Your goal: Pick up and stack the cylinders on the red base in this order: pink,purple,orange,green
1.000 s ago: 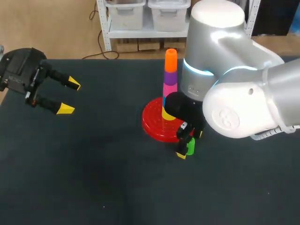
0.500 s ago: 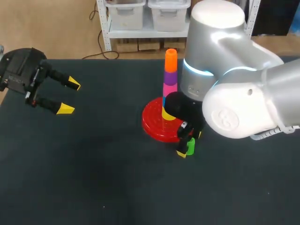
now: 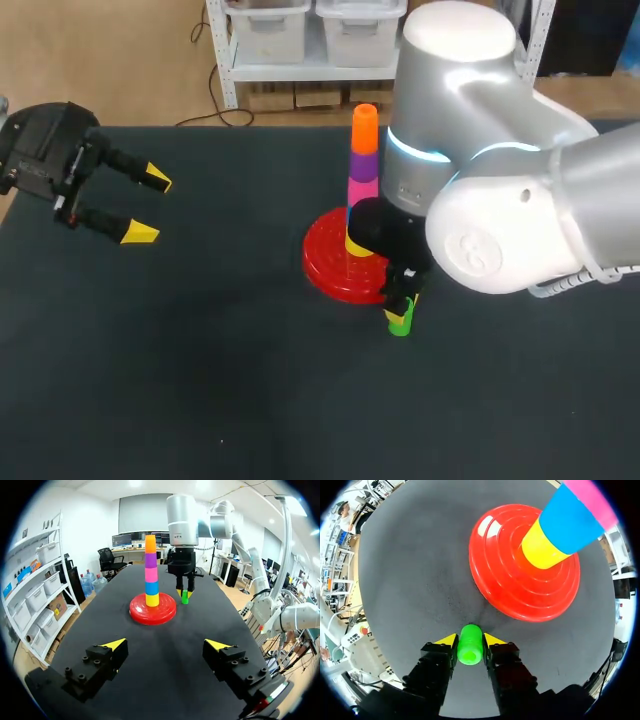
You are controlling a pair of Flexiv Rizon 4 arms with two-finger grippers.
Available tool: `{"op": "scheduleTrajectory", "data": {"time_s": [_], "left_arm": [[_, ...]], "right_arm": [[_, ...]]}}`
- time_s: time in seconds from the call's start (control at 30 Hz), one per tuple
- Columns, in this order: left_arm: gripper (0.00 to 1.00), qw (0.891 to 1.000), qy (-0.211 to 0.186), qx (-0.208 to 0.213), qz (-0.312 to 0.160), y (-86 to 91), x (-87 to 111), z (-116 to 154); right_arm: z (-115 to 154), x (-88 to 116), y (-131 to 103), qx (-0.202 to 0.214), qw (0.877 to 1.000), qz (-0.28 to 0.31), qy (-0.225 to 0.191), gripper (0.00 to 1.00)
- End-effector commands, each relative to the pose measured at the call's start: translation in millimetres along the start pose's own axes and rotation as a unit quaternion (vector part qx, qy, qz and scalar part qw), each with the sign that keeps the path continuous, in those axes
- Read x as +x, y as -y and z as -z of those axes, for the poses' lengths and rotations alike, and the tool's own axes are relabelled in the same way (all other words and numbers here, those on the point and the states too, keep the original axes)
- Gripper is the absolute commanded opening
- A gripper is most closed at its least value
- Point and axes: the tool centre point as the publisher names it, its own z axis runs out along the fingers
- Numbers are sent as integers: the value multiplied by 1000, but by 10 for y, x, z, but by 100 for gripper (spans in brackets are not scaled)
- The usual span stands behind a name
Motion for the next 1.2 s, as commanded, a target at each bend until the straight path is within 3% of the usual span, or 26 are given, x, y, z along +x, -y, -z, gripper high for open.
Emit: {"op": "scheduleTrajectory", "data": {"time_s": [0.03,0.17,0.27,0.53,0.73,0.9,0.97,1.2], "left_arm": [[100,1000,1,0,-1,1,9,1],[100,1000,1,0,-1,1,9,1],[100,1000,1,0,-1,1,9,1],[100,1000,1,0,-1,1,9,1],[100,1000,1,0,-1,1,9,1],[100,1000,1,0,-1,1,9,1],[100,1000,1,0,-1,1,9,1],[100,1000,1,0,-1,1,9,1]], "right_arm": [[-14,-7,1,-3,1000,1,-1,0],[10,-13,7,-1,1000,1,1,0],[65,-11,10,-17,999,-3,27,0],[342,-65,-81,9,999,16,28,0],[737,-89,-93,31,999,31,30,0],[1115,-125,-56,54,996,46,57,0],[1219,-140,-24,73,995,48,41,0],[1640,-285,-23,95,991,81,45,0]]}}
